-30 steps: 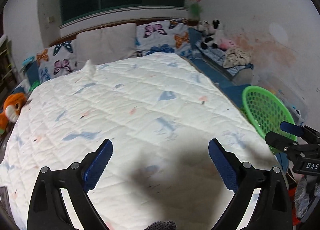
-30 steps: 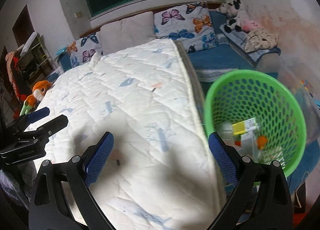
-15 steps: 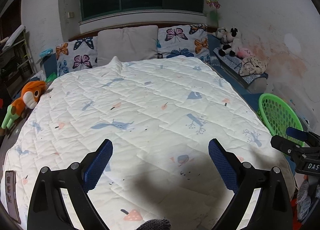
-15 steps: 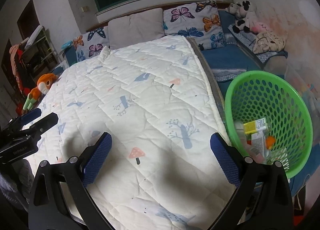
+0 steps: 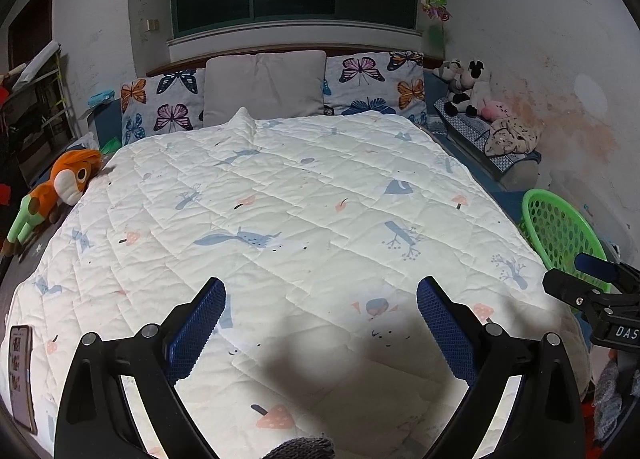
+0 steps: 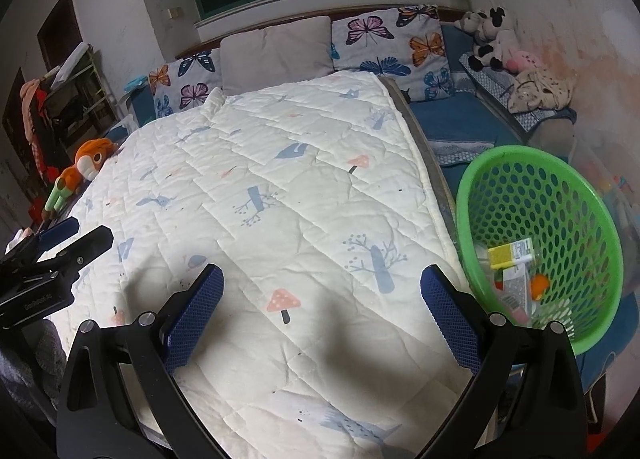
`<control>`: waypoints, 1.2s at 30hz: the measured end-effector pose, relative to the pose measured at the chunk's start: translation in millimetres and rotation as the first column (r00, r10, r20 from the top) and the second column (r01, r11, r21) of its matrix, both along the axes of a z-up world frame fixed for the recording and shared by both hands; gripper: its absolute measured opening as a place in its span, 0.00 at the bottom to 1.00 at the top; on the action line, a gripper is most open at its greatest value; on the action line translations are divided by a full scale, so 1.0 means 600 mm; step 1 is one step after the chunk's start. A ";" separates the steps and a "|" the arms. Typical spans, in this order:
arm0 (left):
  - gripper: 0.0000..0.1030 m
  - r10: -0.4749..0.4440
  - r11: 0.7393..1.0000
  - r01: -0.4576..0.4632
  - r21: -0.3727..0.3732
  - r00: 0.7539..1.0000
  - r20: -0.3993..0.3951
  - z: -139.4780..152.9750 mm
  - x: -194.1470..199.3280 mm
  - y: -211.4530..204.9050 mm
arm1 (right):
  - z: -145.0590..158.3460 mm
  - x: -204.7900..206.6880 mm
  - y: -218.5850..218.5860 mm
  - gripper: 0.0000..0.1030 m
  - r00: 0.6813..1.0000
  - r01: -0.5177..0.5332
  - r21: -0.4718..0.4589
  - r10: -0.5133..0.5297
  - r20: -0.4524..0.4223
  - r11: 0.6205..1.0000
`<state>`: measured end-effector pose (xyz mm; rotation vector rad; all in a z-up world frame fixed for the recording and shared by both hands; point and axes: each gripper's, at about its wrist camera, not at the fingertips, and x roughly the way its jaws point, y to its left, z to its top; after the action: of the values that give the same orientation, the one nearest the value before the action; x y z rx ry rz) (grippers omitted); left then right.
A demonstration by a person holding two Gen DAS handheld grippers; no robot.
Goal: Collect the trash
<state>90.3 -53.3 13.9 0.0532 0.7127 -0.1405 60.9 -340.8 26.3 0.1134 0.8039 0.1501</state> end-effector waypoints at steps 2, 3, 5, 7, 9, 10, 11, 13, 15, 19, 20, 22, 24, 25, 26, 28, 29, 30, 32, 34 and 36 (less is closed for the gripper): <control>0.91 0.008 1.000 -0.008 0.000 1.000 0.003 0.000 -0.002 0.004 | 0.002 0.001 0.001 0.95 1.000 -0.001 -0.004 0.001 0.002 1.000; 0.91 0.009 1.000 -0.009 -0.001 1.000 0.002 0.000 -0.002 0.005 | 0.002 0.001 0.003 0.95 1.000 -0.002 -0.005 0.002 0.004 1.000; 0.91 0.014 1.000 -0.014 0.001 1.000 0.005 0.000 -0.005 0.005 | 0.003 0.000 0.004 0.95 1.000 -0.003 -0.009 0.003 0.005 1.000; 0.91 0.015 1.000 -0.015 0.001 1.000 0.007 0.000 -0.007 0.007 | 0.004 -0.001 0.007 0.95 1.000 -0.006 -0.016 0.006 0.009 1.000; 0.91 0.019 1.000 -0.019 0.002 1.000 0.009 0.000 -0.007 0.008 | 0.004 -0.002 0.008 0.95 1.000 -0.009 -0.019 0.009 0.010 1.000; 0.91 0.019 1.000 -0.019 0.000 1.000 0.008 0.000 -0.008 0.008 | 0.004 -0.002 0.010 0.95 1.000 -0.011 -0.021 0.012 0.011 1.000; 0.91 0.018 1.000 -0.018 0.000 1.000 0.008 0.000 -0.007 0.009 | 0.004 -0.002 0.011 0.95 1.000 -0.013 -0.022 0.013 0.012 1.000; 0.91 0.022 1.000 -0.022 0.001 1.000 0.010 0.001 -0.010 0.010 | 0.005 -0.002 0.013 0.95 1.000 -0.015 -0.029 0.015 0.014 0.999; 0.91 0.024 1.000 -0.024 0.001 1.000 0.011 0.001 -0.012 0.011 | 0.004 -0.002 0.015 0.95 1.000 -0.019 -0.029 0.019 0.015 0.999; 0.91 0.030 1.000 -0.030 0.005 0.999 0.017 0.003 -0.014 0.014 | 0.003 -0.002 0.018 0.95 1.000 -0.023 -0.029 0.023 0.014 0.999; 0.91 0.031 0.999 -0.031 0.005 0.999 0.018 0.003 -0.015 0.015 | 0.004 -0.002 0.019 0.95 1.000 -0.023 -0.031 0.023 0.014 0.999; 0.91 0.034 0.999 -0.034 0.003 0.999 0.020 0.004 -0.016 0.016 | 0.004 -0.002 0.021 0.95 1.000 -0.025 -0.040 0.025 0.016 0.999; 0.91 0.033 0.999 -0.034 0.006 0.999 0.020 0.004 -0.016 0.016 | 0.004 -0.002 0.023 0.95 0.999 -0.025 -0.050 0.026 0.019 0.998; 0.91 0.033 0.999 -0.033 0.006 0.999 0.020 0.004 -0.016 0.016 | 0.004 -0.003 0.024 0.95 0.999 -0.025 -0.054 0.026 0.020 0.998; 0.91 0.034 0.999 -0.035 0.006 0.999 0.020 0.004 -0.016 0.017 | 0.003 -0.002 0.025 0.95 0.999 -0.024 -0.056 0.026 0.020 0.998; 0.91 0.034 0.999 -0.034 0.005 0.999 0.019 0.004 -0.016 0.017 | 0.003 -0.002 0.026 0.95 0.999 -0.025 -0.057 0.026 0.020 0.998; 0.91 0.035 0.999 -0.035 0.006 0.999 0.018 0.004 -0.017 0.017 | 0.003 -0.002 0.026 0.95 0.999 -0.024 -0.058 0.025 0.020 0.998; 0.91 0.036 0.999 -0.036 0.006 0.999 0.019 0.004 -0.017 0.018 | 0.003 -0.002 0.026 0.95 0.999 -0.024 -0.058 0.025 0.020 0.998; 0.91 0.040 0.999 -0.040 0.007 0.999 0.020 0.004 -0.016 0.018 | 0.002 -0.003 0.026 0.95 0.999 -0.025 -0.057 0.026 0.020 0.998; 0.91 0.041 0.999 -0.041 0.004 0.999 0.017 0.004 -0.017 0.019 | 0.002 -0.002 0.027 0.95 1.000 -0.024 -0.057 0.025 0.019 0.998; 0.91 0.045 0.999 -0.045 0.005 0.999 0.020 0.003 -0.018 0.020 | 0.001 -0.003 0.026 0.95 0.999 -0.026 -0.059 0.027 0.019 0.998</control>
<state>79.8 -41.3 16.0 0.0436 0.6939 -0.0952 59.2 -324.9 27.0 0.0452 0.7892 0.1523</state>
